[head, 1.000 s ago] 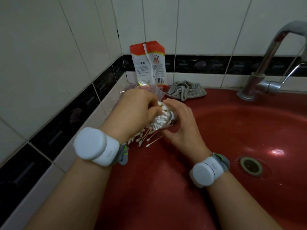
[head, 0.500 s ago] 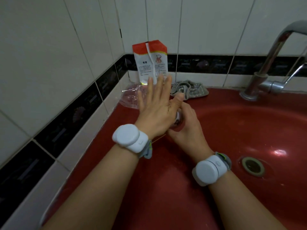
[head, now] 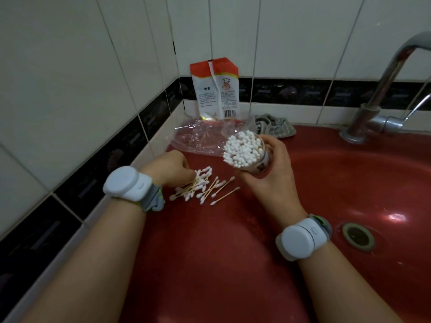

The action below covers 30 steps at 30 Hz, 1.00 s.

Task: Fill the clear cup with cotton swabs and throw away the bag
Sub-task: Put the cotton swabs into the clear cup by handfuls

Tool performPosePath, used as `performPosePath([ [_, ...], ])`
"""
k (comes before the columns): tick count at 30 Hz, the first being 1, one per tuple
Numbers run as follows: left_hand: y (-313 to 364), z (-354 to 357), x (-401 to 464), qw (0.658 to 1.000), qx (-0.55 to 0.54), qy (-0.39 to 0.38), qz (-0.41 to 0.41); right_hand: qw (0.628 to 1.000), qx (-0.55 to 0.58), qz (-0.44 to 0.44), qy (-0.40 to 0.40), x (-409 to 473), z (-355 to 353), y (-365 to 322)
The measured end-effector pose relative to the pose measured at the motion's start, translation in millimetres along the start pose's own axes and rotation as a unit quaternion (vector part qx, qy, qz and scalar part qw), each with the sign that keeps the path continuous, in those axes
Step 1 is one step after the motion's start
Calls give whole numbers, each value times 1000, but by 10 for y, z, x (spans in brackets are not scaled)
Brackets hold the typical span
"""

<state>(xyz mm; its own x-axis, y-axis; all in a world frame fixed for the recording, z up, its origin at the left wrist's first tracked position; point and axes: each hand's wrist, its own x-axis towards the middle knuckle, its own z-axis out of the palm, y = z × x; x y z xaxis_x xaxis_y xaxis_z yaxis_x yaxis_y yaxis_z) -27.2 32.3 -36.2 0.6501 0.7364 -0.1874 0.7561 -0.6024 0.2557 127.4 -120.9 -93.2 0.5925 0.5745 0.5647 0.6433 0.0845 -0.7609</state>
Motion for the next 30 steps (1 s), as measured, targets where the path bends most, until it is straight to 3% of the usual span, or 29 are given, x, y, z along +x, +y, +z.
performPosePath([
  [6,8,45,2,998,24,-49,0,1000,-4,11,-15,-20,18,-3],
  [20,231,153,-87,996,80,0,44,1000,-21,7,-21,-35,-9,-57],
  [30,15,12,-193,995,-53,71,38,1000,-17,8,-21,-44,-11,-75],
])
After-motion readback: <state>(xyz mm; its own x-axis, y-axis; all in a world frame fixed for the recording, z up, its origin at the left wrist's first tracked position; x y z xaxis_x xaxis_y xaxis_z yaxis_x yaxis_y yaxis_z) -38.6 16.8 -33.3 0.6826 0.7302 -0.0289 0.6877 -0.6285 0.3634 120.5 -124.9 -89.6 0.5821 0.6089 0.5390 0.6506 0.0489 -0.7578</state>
